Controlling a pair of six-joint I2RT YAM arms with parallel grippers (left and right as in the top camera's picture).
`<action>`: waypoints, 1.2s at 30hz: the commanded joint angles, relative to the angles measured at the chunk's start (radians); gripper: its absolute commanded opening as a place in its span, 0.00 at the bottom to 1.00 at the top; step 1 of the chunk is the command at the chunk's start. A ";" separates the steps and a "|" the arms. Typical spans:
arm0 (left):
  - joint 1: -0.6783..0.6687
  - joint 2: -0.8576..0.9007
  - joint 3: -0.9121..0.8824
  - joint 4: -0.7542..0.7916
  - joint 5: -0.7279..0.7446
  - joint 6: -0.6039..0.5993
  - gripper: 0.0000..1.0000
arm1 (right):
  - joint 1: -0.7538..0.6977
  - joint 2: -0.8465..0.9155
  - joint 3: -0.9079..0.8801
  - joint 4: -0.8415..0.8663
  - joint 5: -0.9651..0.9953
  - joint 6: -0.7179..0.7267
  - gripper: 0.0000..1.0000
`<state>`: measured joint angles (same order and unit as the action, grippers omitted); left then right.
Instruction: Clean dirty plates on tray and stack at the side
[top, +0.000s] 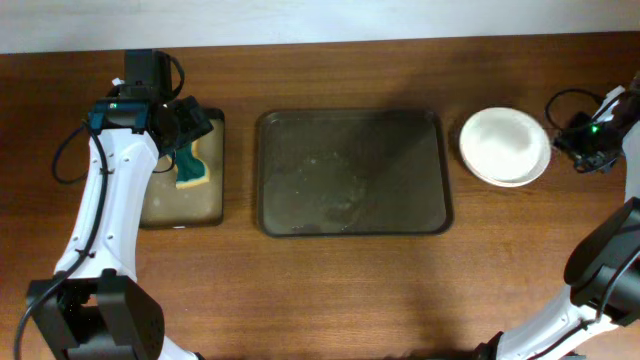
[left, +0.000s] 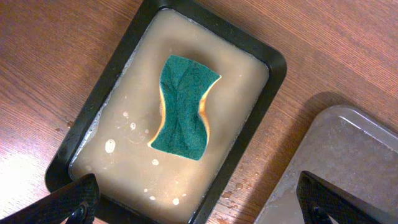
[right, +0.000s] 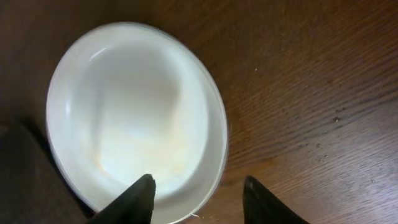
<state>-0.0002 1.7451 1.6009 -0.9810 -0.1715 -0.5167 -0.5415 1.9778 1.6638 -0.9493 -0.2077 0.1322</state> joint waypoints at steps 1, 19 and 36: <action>0.003 0.005 0.001 -0.001 0.000 0.003 0.99 | 0.006 0.006 -0.006 -0.010 -0.007 0.008 0.78; 0.003 0.005 0.001 -0.001 0.000 0.003 0.99 | 0.183 -0.784 -0.500 -0.265 -0.142 -0.037 0.98; 0.003 0.005 0.001 -0.001 0.000 0.003 0.99 | 0.235 -0.934 -0.638 -0.268 -0.186 -0.038 0.98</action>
<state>-0.0002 1.7451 1.6009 -0.9836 -0.1711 -0.5163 -0.3161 1.0283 1.0504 -1.2324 -0.3588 0.0875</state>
